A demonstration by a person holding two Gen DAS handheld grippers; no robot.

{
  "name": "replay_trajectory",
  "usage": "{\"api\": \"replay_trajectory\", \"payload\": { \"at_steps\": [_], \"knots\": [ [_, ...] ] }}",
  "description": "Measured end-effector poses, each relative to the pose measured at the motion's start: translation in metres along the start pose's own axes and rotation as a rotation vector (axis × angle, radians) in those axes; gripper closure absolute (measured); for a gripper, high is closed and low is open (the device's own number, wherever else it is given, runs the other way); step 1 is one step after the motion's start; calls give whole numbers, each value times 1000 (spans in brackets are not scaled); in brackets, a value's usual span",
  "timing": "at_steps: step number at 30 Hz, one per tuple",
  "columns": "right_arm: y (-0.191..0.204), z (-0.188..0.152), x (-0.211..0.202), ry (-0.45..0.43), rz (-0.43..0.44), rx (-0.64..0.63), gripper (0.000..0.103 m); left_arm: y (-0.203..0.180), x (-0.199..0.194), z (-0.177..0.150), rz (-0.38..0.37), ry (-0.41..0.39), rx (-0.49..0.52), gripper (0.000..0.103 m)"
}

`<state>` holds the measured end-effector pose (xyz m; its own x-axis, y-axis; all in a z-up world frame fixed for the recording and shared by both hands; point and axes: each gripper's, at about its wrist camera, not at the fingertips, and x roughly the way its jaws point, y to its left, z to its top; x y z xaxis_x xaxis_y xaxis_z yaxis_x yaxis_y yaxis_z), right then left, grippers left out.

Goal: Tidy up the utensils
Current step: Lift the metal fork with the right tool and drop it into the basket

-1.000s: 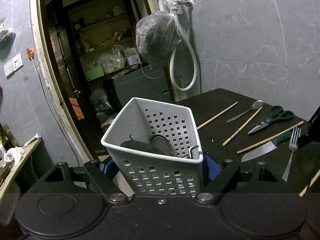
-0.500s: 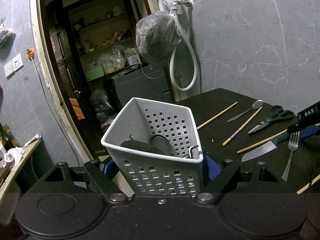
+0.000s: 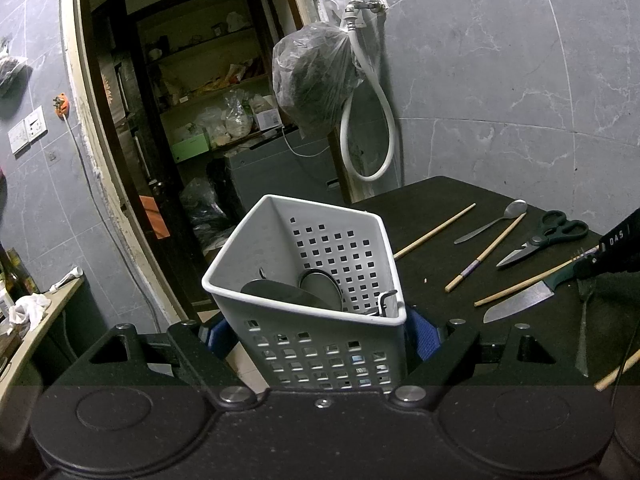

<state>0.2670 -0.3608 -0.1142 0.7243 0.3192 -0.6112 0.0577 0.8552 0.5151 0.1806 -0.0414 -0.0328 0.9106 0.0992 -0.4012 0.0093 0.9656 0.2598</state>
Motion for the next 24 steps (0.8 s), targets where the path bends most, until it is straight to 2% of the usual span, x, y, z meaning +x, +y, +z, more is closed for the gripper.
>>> {"api": "replay_trajectory", "payload": {
  "at_steps": [5, 9, 16, 19, 24],
  "knots": [
    [4, 3, -5, -10, 35, 55, 101, 0, 0, 0, 0, 0, 1, 17],
    [14, 10, -16, -54, 56, 53, 101, -1, 0, 0, 0, 0, 1, 17],
    [49, 33, -45, -186, 105, -43, 101, -1, 1, -1, 0, -1, 3, 17],
    [73, 44, -63, -268, 126, -104, 100, 0, 1, -2, 1, -1, 3, 17],
    [106, 65, -85, -359, 213, -156, 99, 0, 1, -2, 1, -1, 5, 17]
  ]
}}
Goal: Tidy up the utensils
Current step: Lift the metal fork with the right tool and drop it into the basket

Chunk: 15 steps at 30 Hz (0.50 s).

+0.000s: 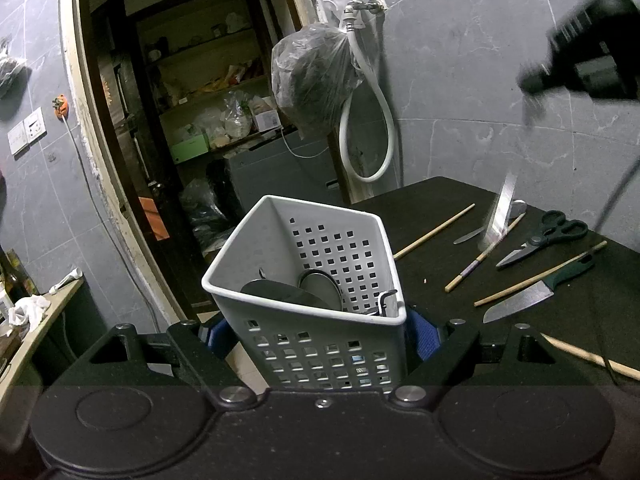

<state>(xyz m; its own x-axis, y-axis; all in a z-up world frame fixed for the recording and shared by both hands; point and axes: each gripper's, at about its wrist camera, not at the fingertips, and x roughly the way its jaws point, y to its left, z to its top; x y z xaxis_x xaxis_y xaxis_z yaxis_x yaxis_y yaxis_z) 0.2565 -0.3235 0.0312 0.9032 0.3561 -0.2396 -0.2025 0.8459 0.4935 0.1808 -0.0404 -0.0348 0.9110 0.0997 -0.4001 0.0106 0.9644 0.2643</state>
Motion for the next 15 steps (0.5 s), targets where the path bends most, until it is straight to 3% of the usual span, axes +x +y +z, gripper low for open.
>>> {"api": "replay_trajectory", "payload": {
  "at_steps": [8, 15],
  "knots": [
    [57, 21, 6, -61, 202, -87, 99, -1, 0, 0, 1, 0, 0, 17],
    [103, 6, 24, -38, 290, -210, 99, -1, -2, -1, 1, -1, 0, 17]
  ]
}}
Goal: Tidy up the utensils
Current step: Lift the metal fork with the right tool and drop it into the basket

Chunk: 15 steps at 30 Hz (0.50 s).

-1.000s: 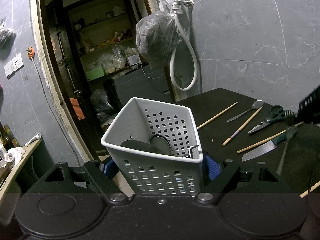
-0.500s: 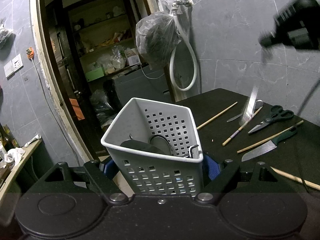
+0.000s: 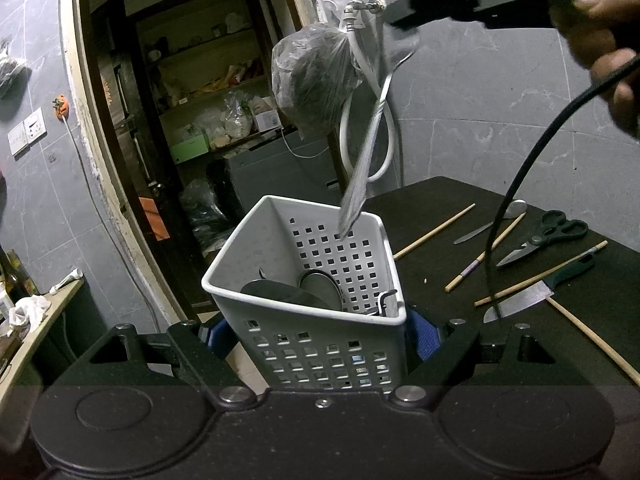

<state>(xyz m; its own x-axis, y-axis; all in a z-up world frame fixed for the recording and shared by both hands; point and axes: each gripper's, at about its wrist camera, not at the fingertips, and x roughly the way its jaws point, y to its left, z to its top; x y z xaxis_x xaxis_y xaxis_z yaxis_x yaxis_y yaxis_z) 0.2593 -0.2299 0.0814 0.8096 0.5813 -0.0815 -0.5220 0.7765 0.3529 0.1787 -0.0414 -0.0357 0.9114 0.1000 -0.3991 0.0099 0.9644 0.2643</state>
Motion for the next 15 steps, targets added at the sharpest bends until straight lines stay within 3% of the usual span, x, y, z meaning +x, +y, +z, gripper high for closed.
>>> {"api": "replay_trajectory", "payload": {
  "at_steps": [7, 15],
  "knots": [
    [48, -35, 3, 35, 32, -263, 99, 4, 0, -1, 1, -1, 2, 17],
    [77, -61, -3, 82, 55, -405, 98, 3, 0, -1, 1, -1, 3, 17]
  ]
}}
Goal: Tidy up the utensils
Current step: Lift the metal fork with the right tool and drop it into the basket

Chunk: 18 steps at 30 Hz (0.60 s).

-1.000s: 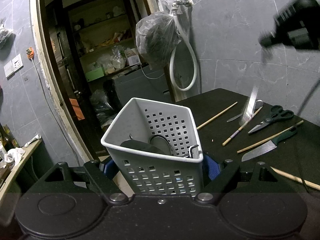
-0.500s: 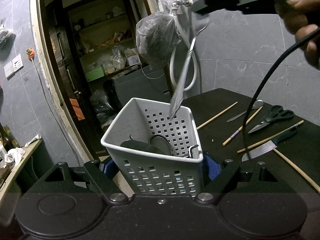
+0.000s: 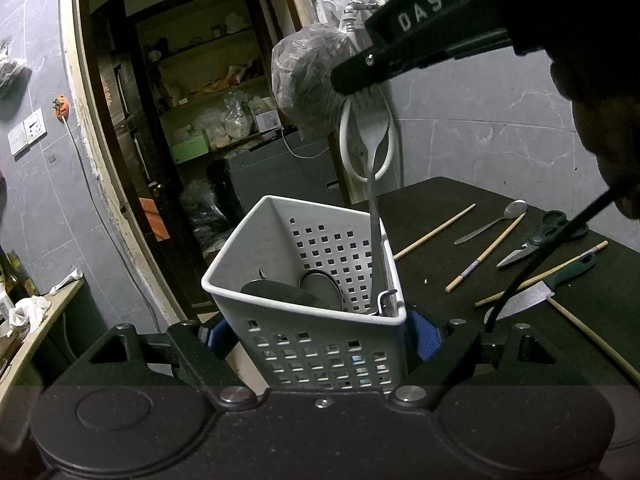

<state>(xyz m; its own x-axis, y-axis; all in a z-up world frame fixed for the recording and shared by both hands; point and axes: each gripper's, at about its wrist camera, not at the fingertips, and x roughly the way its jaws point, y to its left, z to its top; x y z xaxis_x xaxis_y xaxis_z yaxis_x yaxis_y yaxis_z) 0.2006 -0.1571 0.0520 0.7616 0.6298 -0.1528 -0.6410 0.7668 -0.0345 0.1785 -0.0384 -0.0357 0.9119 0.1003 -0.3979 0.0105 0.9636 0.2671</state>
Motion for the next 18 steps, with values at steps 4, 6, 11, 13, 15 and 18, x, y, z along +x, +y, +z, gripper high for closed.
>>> {"api": "replay_trajectory", "payload": {
  "at_steps": [4, 6, 11, 13, 15, 18],
  "knots": [
    [12, -3, 0, 2, 24, -61, 97, 1, 1, 0, 1, 0, 1, 17],
    [18, -3, 1, 2, 36, -80, 96, 0, 0, 1, 1, 0, 2, 17],
    [27, -7, 1, 41, 81, -104, 89, -1, 0, 1, 1, 0, 2, 17],
    [29, -8, 1, 58, 92, -107, 85, -1, 0, 1, 1, 0, 2, 17],
    [31, -9, 1, 75, 102, -106, 76, -1, 0, 1, 0, 0, 2, 17],
    [29, -8, -2, 79, 102, -95, 56, 0, 0, 2, 1, 0, 3, 17]
  ]
}}
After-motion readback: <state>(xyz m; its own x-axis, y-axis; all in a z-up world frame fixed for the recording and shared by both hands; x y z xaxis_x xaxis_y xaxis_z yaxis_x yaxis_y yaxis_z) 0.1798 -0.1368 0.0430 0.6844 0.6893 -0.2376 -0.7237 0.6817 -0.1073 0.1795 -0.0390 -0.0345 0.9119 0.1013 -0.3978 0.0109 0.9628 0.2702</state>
